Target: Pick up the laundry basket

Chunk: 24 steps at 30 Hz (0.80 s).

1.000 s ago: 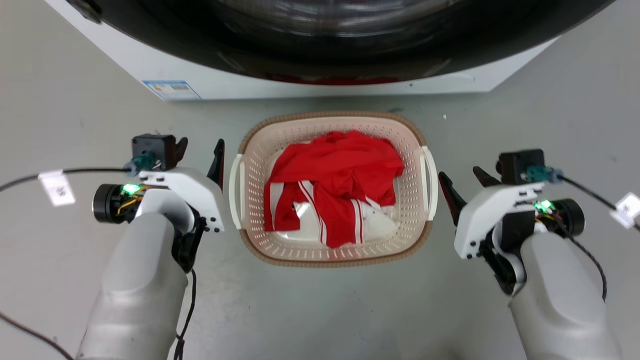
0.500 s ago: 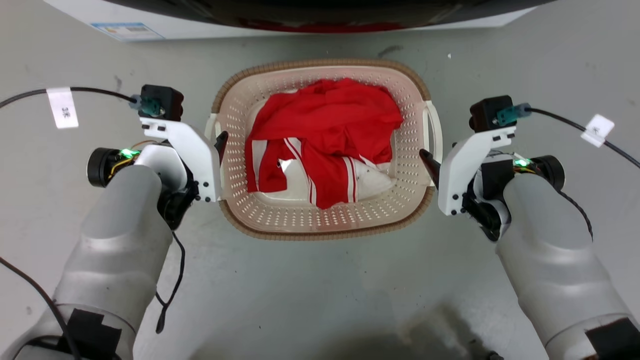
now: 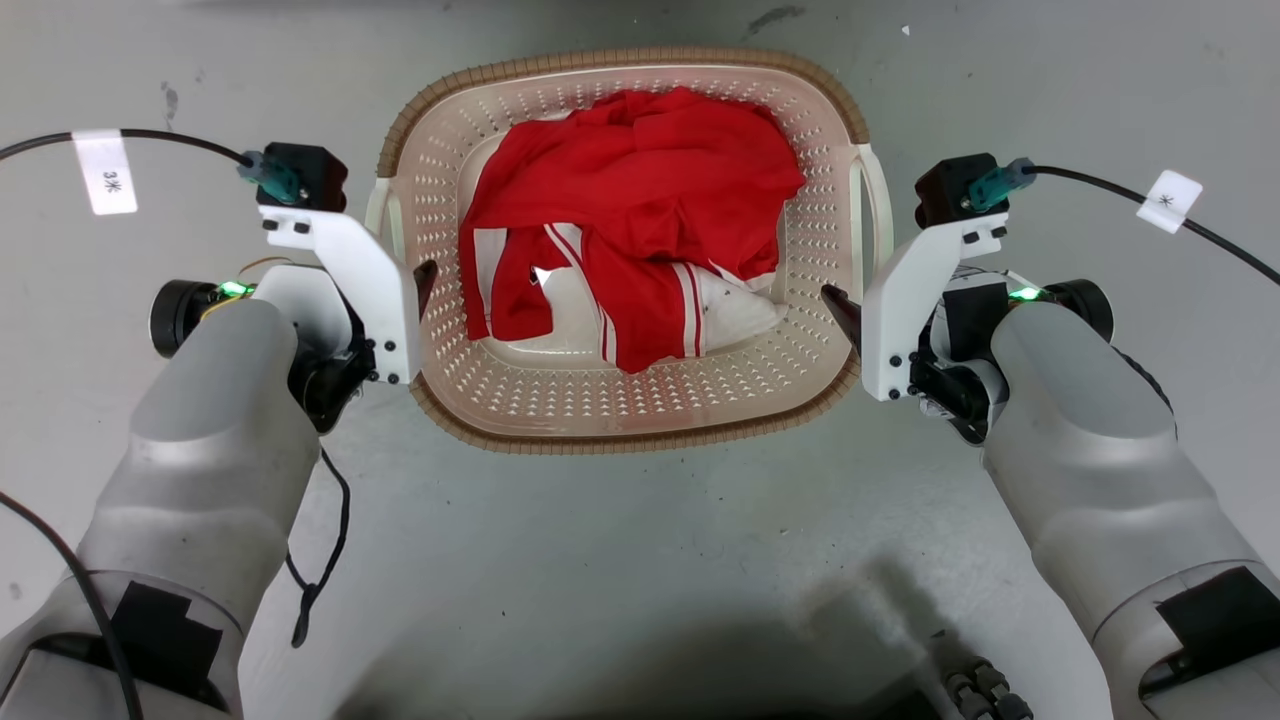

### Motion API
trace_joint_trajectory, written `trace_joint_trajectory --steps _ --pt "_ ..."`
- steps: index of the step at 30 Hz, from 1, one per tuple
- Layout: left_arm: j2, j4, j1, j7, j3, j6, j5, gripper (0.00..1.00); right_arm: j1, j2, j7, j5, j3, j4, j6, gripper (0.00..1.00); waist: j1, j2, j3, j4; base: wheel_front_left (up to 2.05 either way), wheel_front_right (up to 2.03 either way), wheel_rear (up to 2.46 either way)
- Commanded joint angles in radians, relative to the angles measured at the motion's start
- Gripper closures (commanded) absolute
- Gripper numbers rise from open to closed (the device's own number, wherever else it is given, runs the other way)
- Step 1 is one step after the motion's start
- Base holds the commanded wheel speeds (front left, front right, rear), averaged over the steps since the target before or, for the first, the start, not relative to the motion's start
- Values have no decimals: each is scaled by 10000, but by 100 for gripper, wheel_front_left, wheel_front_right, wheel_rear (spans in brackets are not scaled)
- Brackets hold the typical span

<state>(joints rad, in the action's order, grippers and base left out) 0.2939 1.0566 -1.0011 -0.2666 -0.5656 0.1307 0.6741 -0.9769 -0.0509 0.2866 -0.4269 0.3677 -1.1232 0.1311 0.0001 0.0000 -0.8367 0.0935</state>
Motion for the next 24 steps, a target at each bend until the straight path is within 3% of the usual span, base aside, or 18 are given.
trace_joint_trajectory --steps 1,13,14,15,16,17,24 --pt "-29 84 -181 64 -186 -6 81 0 -249 17 -27 -165 232 -152 -7 0 -1 0 -82 -16 0 0 0" --pt "-267 607 -572 124 -797 -6 714 0 -793 16 -164 -1081 1118 -734 -7 0 -1 0 -375 -88 0 0 0" --pt "-279 631 -609 116 -852 -6 773 8 -822 17 -195 -1139 1176 -812 -7 0 -1 0 -390 -97 0 0 0" --pt "-314 643 -632 69 -909 -6 848 73 -842 17 -208 -1183 1225 -870 -7 44 -1 0 -402 -104 0 0 0" --pt "-358 639 -638 15 -952 -6 948 100 -832 17 -181 -1270 1276 -904 -7 66 -1 0 -409 -119 0 0 0" --pt "-354 627 -655 -17 -985 -6 1027 100 -845 17 -194 -1334 1330 -923 -7 100 -1 0 -416 -127 0 0 0" --pt "-352 617 -600 -181 -1383 5 1498 100 -833 45 -287 -1767 1768 -1035 9 100 -1 0 -306 -149 0 0 0"
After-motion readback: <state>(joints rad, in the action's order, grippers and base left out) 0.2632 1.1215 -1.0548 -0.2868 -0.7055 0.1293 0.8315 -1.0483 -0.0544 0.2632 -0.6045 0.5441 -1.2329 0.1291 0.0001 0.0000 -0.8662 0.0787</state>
